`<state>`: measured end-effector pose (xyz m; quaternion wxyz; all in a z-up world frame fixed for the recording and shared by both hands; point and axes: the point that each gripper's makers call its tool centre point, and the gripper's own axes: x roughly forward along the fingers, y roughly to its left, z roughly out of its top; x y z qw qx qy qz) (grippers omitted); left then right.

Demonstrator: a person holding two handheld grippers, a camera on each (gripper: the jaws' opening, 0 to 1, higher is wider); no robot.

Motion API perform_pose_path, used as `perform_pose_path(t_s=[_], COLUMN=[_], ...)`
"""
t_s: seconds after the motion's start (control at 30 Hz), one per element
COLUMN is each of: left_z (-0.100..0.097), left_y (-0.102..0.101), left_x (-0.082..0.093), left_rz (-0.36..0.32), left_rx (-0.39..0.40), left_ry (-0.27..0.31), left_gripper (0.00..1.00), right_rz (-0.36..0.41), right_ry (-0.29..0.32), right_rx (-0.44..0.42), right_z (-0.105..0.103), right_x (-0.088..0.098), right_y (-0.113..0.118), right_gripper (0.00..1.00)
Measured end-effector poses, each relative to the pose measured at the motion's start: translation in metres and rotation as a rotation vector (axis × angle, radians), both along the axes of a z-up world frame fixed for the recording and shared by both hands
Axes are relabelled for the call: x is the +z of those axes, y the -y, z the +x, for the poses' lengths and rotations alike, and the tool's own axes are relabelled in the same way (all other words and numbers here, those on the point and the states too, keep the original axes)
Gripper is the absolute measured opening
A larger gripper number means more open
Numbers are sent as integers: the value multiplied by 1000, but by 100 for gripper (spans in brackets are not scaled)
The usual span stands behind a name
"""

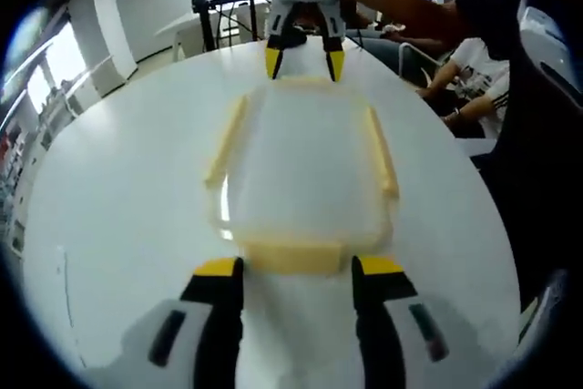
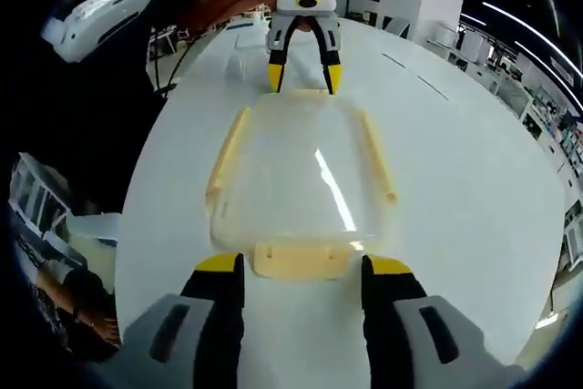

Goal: Snap each plastic latch of the storage box into its locked position after aligning the lid with the box until every specified latch is closed and the lid sits flush.

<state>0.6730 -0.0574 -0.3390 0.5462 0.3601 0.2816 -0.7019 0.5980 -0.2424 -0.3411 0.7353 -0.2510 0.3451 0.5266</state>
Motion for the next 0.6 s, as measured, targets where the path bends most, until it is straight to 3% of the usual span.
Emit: perform_pose_path(t_s=[0.17,0.6], left_z=[1,-4], left_y=[2,5], left_x=[0,0], left_rz=[-6,21], left_rx=[-1,-57], left_ry=[-1,11], left_gripper=[48,41], right_rz=[-16,-49], right_ry=[-3,-22], right_rx=[19,12], right_z=[-4,-1], right_x=[-1,-3], right_y=[-1,-3], right_gripper=[43,41])
